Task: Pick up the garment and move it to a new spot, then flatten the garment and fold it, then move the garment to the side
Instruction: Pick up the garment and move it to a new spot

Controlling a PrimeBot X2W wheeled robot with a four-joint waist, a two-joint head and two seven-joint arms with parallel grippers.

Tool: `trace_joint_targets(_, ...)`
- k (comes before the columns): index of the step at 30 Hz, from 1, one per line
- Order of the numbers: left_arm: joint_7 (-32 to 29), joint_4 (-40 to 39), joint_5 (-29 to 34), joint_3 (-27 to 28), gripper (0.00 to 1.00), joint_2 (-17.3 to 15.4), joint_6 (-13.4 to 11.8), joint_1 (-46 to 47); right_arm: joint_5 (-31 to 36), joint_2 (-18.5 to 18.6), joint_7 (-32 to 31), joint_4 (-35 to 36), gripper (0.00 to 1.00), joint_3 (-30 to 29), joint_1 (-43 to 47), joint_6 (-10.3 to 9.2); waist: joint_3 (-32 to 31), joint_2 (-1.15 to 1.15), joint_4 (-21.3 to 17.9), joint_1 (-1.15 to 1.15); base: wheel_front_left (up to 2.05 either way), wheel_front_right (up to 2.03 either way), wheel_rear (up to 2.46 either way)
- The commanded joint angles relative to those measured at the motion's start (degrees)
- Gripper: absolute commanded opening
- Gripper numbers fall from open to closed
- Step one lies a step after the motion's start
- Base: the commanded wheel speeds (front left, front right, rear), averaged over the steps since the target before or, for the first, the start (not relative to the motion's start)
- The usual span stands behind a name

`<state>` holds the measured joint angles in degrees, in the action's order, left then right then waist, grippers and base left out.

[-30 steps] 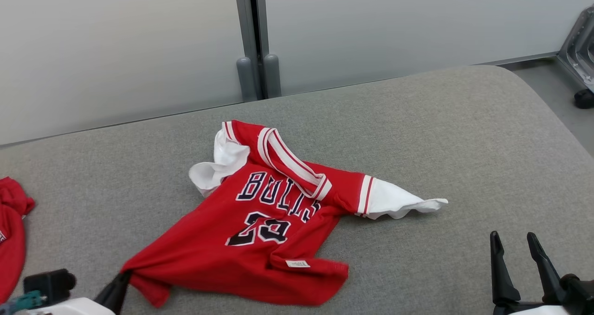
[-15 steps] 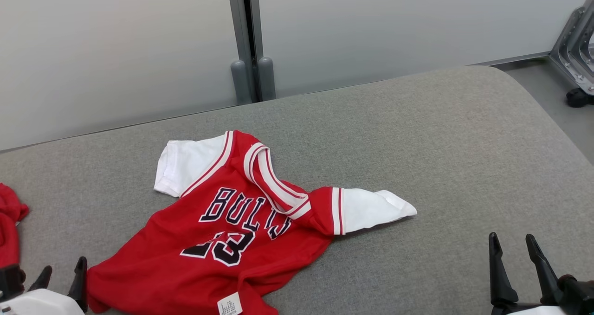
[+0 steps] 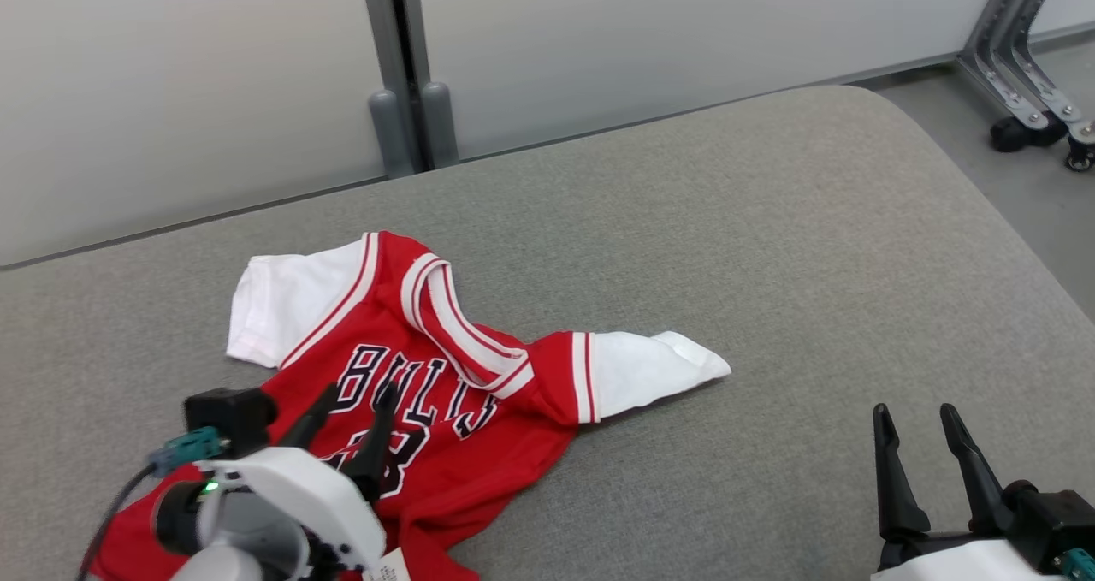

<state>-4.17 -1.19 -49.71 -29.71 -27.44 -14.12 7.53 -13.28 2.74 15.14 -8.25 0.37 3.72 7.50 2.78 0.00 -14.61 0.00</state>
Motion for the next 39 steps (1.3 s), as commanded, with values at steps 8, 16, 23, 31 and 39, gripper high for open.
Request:
trace_joint_targets(8, -2.50, 13.40, -0.84, -5.96, 1.00, 10.39, 3.73, 9.00, -1.78, 0.31, 0.02, -0.53, 1.00, 1.26, -1.92, -0.02, 4.34, 0.00, -5.68, 0.00, 0.00, 0.00, 0.00)
trace_joint_targets(16, -1.85, 24.65, -1.09, -6.04, 1.00, 13.21, 5.32, 13.71, -2.37, 0.30, 0.02, -0.47, 1.00, 1.28, -2.96, -0.02, 5.82, 0.00, -8.27, 0.00, 0.00, 0.00, 0.00)
trace_joint_targets(23, -0.99, 29.30, -1.73, -6.50, 0.00, 14.73, 9.04, 16.48, -2.51, 0.30, 0.02, -0.62, 1.00, 1.95, -2.96, -0.02, 5.93, 0.00, -9.53, 0.00, 0.00, 0.00, 0.00)
trace_joint_targets(31, 5.30, 33.76, -1.90, -3.08, 0.00, 15.90, 10.55, 22.34, -2.63, 0.31, 0.02, -0.69, 1.00, 3.29, -4.35, -0.02, 7.09, 0.00, -11.89, 0.00, 0.00, 0.00, 0.00)
trace_joint_targets(39, 15.17, 41.92, -2.45, 1.69, 0.00, 17.43, 12.74, 29.86, -2.78, 0.31, 0.02, -0.93, 1.00, 4.77, -4.74, -0.02, 8.59, 0.00, -14.50, 0.00, 0.00, 0.00, 0.00)
